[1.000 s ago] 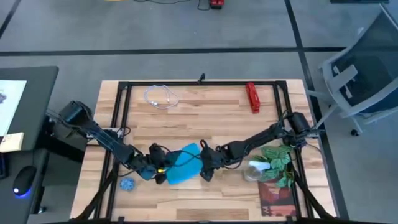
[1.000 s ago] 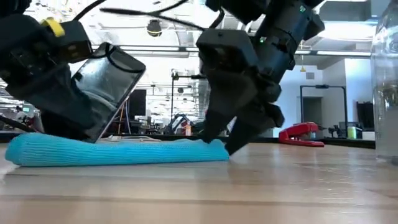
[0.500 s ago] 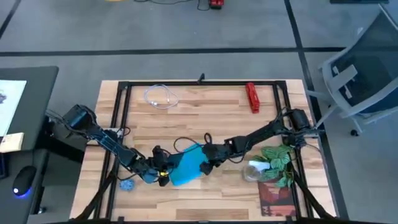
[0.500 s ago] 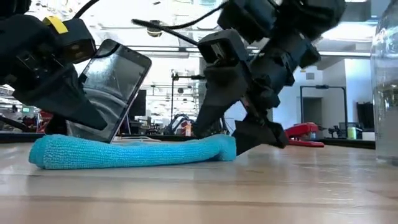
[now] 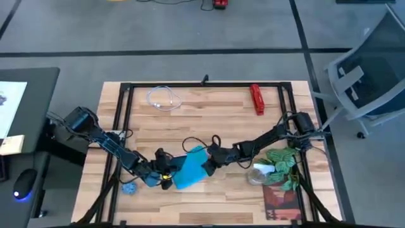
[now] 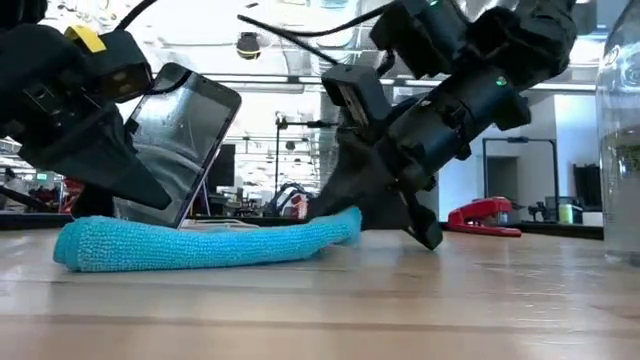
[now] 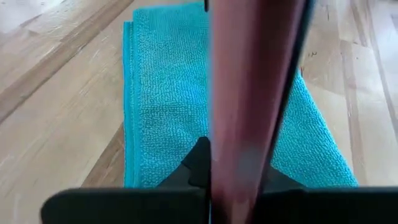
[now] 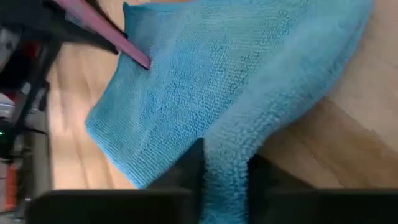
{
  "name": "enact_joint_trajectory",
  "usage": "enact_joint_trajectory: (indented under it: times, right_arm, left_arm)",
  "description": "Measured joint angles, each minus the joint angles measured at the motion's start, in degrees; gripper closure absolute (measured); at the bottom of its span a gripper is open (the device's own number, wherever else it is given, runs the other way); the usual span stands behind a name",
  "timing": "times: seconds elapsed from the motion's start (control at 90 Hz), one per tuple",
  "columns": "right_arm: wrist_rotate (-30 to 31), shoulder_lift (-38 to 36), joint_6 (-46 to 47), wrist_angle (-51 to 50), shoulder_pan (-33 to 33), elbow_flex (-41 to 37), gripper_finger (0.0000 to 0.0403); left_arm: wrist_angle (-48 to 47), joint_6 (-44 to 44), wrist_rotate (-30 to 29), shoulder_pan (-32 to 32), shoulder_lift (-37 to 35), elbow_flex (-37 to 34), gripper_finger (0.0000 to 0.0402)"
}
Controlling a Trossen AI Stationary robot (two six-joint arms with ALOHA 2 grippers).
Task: Apply microfiber cloth
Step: Wipe the front of the cellphone with the blue microfiber cloth
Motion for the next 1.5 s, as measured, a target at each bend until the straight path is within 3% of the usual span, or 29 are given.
enact_joint_trajectory:
  times: [0.189, 0.3, 0.711, 1.278, 1.5]
  right_arm:
    - [12.52, -3.49, -4.32, 2.17, 5.55, -0.03, 0.0399]
    - [16.63, -5.26, -10.23, 5.79, 8.00, 1.17, 0.0401]
    - [19.00, -5.28, -33.77, 9.17, 7.94, 11.53, 0.0402]
    - [18.76, -5.31, -55.56, 8.89, 8.56, 13.08, 0.0403]
    - [23.25, -5.31, -63.53, 0.91, 9.44, 18.17, 0.0403]
  left_arm:
    - [-0.24, 0.11, 0.98, 0.23, -1.94, -0.09, 0.0396]
    - [-0.11, 0.00, 1.57, 1.06, -2.21, -0.09, 0.0396]
    - [6.95, 3.70, 4.76, 3.67, -1.99, -0.11, 0.0397]
    - [19.08, 8.70, 8.40, 3.69, -2.17, 1.05, 0.0397]
    - [19.02, 12.22, 11.07, 3.69, -2.19, 3.74, 0.0397]
